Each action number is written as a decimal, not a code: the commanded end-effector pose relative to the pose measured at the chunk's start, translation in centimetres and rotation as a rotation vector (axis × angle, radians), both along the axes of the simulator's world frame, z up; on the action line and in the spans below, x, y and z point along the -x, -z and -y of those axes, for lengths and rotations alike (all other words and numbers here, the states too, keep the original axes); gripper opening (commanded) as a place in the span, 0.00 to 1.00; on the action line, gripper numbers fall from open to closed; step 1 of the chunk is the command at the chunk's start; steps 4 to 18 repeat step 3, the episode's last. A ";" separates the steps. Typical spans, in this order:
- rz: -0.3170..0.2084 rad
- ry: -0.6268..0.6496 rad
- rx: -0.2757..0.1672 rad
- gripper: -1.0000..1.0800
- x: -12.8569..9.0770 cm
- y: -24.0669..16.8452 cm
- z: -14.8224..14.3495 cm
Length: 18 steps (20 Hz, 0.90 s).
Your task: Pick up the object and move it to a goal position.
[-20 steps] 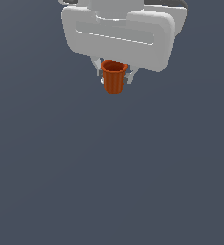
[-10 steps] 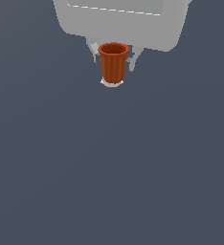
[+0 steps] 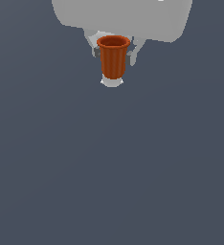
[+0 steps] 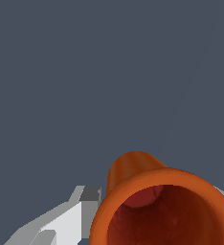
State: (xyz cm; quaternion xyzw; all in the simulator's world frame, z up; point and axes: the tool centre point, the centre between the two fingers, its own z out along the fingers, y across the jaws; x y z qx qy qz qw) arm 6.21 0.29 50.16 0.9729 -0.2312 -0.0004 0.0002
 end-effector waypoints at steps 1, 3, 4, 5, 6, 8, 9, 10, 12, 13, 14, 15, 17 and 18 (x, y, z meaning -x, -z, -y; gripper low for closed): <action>0.001 0.000 0.000 0.00 0.0 -0.2 0.0; 0.001 0.000 0.000 0.00 -0.1 -0.2 0.0; 0.001 0.000 0.000 0.00 -0.1 -0.2 0.0; 0.001 0.000 0.000 0.00 -0.1 -0.2 0.0; 0.001 0.000 0.000 0.00 -0.1 -0.2 0.0; 0.001 0.000 0.000 0.00 -0.1 -0.2 0.0; 0.001 0.000 0.000 0.00 -0.1 -0.2 0.0; 0.001 0.000 0.000 0.00 -0.1 -0.2 0.0; 0.001 0.000 0.000 0.00 -0.1 -0.2 0.0; 0.001 0.000 0.000 0.00 -0.1 -0.2 0.0; 0.001 0.000 0.000 0.00 -0.1 -0.2 0.0; 0.001 0.000 0.000 0.00 -0.1 -0.2 0.0; 0.001 0.000 0.000 0.00 -0.1 -0.2 0.0; 0.001 0.000 0.000 0.00 -0.1 -0.2 0.0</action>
